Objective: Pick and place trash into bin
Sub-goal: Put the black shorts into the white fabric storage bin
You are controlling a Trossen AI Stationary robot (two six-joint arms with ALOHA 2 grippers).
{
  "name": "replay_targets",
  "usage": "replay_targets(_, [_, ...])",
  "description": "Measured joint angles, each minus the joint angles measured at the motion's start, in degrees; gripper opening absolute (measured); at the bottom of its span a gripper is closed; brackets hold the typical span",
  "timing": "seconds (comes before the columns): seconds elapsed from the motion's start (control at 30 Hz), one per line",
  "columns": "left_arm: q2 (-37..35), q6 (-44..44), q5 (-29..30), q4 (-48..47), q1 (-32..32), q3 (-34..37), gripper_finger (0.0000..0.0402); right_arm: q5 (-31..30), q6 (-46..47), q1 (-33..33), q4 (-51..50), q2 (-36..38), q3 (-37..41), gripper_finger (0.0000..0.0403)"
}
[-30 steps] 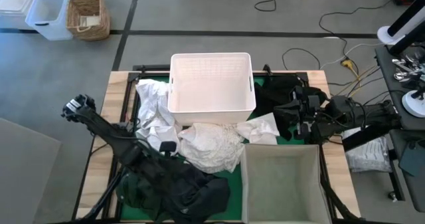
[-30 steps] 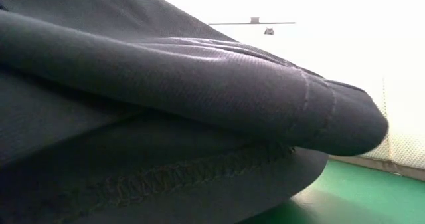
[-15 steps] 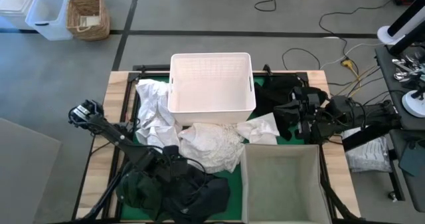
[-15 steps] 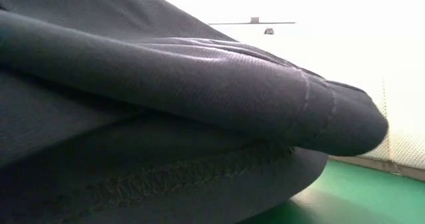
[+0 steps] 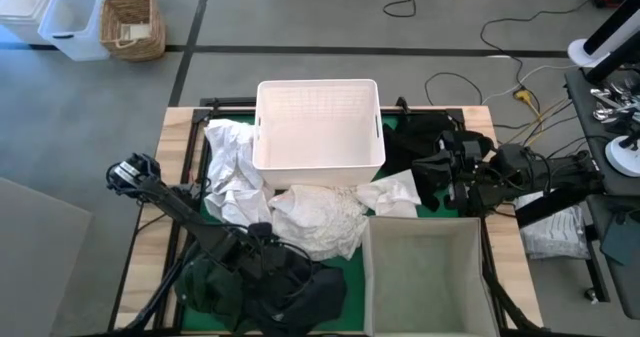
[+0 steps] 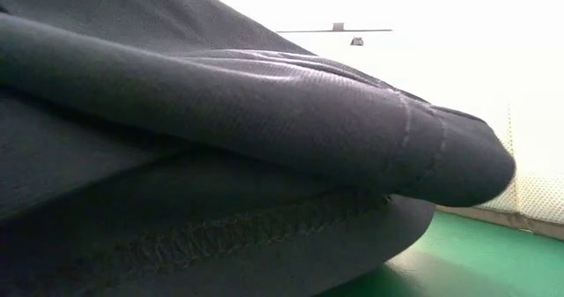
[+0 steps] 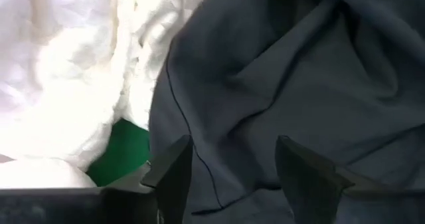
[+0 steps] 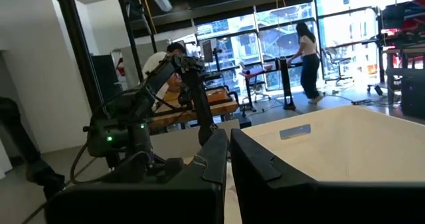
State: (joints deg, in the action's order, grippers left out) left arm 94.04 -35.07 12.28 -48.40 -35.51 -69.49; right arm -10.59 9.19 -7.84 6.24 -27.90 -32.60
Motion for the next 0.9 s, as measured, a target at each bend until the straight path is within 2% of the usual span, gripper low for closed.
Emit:
replay_targets(0.2, [-0.04,-0.03,-1.71,2.51,0.93,2.85,0.0194,0.16,12.45,-0.04,-0.02,0.0,0.0,0.0013])
replay_targets(0.47, [-0.02,1.3,-3.67,5.86,1.11,7.11,0.0171,9.15,7.62,-0.04,0.15,0.11,0.0,0.0013])
replay_targets(0.63, [-0.02,3.7,-4.26,7.26,1.11,8.15,0.012,9.22,6.73,-0.04,0.15,0.11,0.0,0.0013])
replay_targets(0.83, [-0.02,8.09,-4.36,7.3,1.21,8.15,0.0015,9.31,2.68,-0.04,0.11,0.11,0.0,0.0013])
replay_targets(0.9, [-0.05,8.25,-4.46,7.09,1.47,8.15,0.0009,9.31,2.16,-0.04,0.11,0.11,0.0,0.0013])
